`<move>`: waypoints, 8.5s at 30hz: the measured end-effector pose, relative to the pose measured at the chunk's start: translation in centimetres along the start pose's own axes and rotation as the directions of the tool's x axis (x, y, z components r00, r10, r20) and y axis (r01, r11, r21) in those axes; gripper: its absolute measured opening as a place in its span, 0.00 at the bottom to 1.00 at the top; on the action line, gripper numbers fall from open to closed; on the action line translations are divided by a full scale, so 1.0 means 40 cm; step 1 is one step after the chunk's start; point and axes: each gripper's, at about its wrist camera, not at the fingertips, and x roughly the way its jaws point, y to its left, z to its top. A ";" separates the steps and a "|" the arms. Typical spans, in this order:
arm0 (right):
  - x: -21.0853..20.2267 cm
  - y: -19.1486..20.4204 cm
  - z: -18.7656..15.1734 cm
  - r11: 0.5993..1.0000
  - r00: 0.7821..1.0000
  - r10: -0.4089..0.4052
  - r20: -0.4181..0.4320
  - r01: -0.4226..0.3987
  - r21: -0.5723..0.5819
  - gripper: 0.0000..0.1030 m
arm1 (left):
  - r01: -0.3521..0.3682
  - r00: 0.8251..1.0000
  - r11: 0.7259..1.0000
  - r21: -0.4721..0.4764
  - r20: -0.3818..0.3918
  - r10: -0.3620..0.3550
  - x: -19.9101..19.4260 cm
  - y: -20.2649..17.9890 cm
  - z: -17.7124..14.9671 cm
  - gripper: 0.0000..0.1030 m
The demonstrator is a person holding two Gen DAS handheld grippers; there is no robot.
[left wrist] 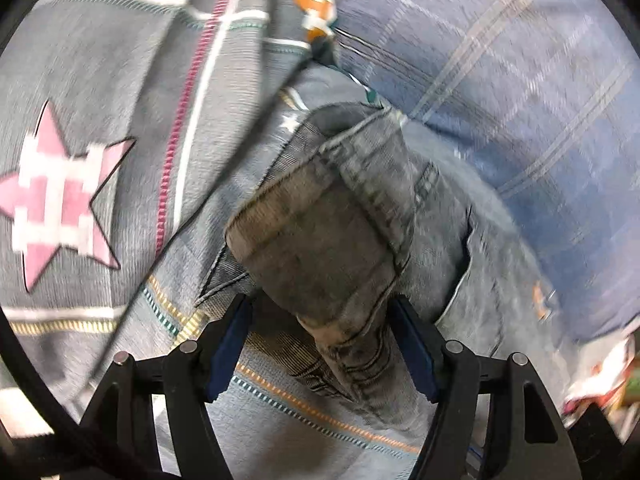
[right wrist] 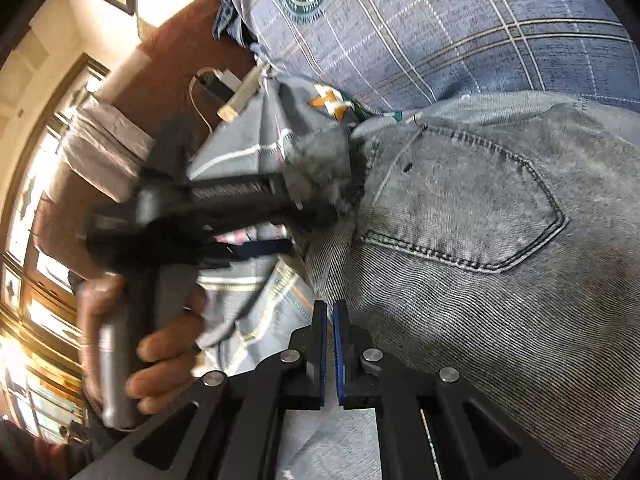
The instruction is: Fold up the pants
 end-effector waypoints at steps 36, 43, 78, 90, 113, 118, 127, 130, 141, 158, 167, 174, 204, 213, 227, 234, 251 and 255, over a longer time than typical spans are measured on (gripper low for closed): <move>-0.670 -0.106 -0.195 0.915 0.807 -0.281 0.520 0.061 0.400 0.14 | -0.039 0.938 0.863 0.504 0.317 -0.143 -0.118 -0.341 -0.442 0.69; -0.886 -0.195 -0.199 0.922 0.734 -0.264 0.626 0.000 0.388 0.87 | 0.048 0.952 0.741 0.670 0.194 -0.238 -0.112 -0.553 -0.591 0.70; -0.993 -0.575 -0.437 0.551 0.722 -0.534 0.440 -0.097 0.829 0.54 | 0.285 0.945 0.311 0.907 -0.213 -0.247 0.119 -0.992 -0.895 0.14; -0.855 -0.655 -0.328 0.569 0.875 -0.367 0.316 -0.058 0.820 0.21 | 0.330 0.930 0.354 0.875 -0.237 -0.282 0.083 -0.986 -0.881 0.13; -0.484 -0.280 -0.003 0.924 0.946 -0.174 0.273 0.060 0.379 0.15 | 0.478 0.878 0.758 0.444 -0.217 -0.427 0.037 -0.508 -0.450 0.13; -0.351 -0.322 -0.018 0.895 0.972 -0.172 0.161 0.085 0.439 0.20 | 0.435 0.890 0.844 0.312 -0.291 -0.351 0.111 -0.476 -0.433 0.27; -0.473 -0.277 -0.005 0.917 0.948 -0.127 0.291 0.000 0.398 0.87 | 0.394 0.913 0.862 0.320 -0.244 -0.327 0.088 -0.473 -0.431 0.60; -0.489 -0.324 -0.031 0.876 0.939 -0.196 0.281 0.039 0.481 0.85 | 0.401 0.906 0.878 0.262 -0.255 -0.337 0.122 -0.447 -0.399 0.59; -0.477 -0.379 -0.060 0.797 0.927 -0.343 0.155 0.199 0.571 0.34 | 0.288 0.955 0.906 0.312 -0.166 -0.246 0.097 -0.406 -0.415 0.18; -0.413 -0.293 -0.029 0.860 0.910 -0.402 0.104 0.336 0.384 0.35 | 0.175 0.980 0.909 0.378 0.025 -0.199 -0.006 -0.359 -0.385 0.66; -0.366 -0.141 -0.099 0.939 0.930 -0.284 0.233 0.221 0.263 0.74 | 0.137 0.986 0.979 0.153 0.071 -0.150 -0.054 -0.147 -0.279 0.71; -0.241 -0.060 -0.124 0.934 0.926 -0.350 0.143 0.334 0.129 0.67 | 0.205 0.977 0.977 -0.061 0.079 -0.200 -0.067 -0.010 -0.227 0.71; -0.222 -0.074 -0.084 0.966 0.981 -0.177 0.082 0.157 0.207 0.41 | -0.029 0.992 0.980 -0.199 0.117 0.053 0.000 0.061 -0.063 0.23; -0.234 -0.099 -0.044 0.958 0.983 -0.178 0.047 0.162 0.238 0.41 | -0.112 0.892 0.993 0.040 0.444 0.083 -0.153 -0.103 -0.158 0.13; -0.497 -0.181 -0.028 0.927 0.956 0.002 0.293 -0.112 0.357 0.63 | -0.152 0.833 0.727 0.669 0.483 -0.270 -0.159 -0.444 -0.525 0.12; -0.429 -0.262 -0.038 0.869 0.964 0.119 0.238 -0.217 0.444 0.63 | -0.226 0.868 0.602 0.766 0.439 -0.233 -0.052 -0.503 -0.639 0.12; -0.468 -0.269 -0.037 0.895 0.980 -0.025 0.198 -0.067 0.441 0.63 | -0.302 0.877 0.495 0.815 0.441 -0.191 0.009 -0.525 -0.670 0.12; -0.418 -0.328 -0.061 0.845 0.980 -0.196 0.039 0.148 0.514 0.17 | -0.272 0.887 0.499 0.823 0.416 -0.202 0.002 -0.529 -0.661 0.12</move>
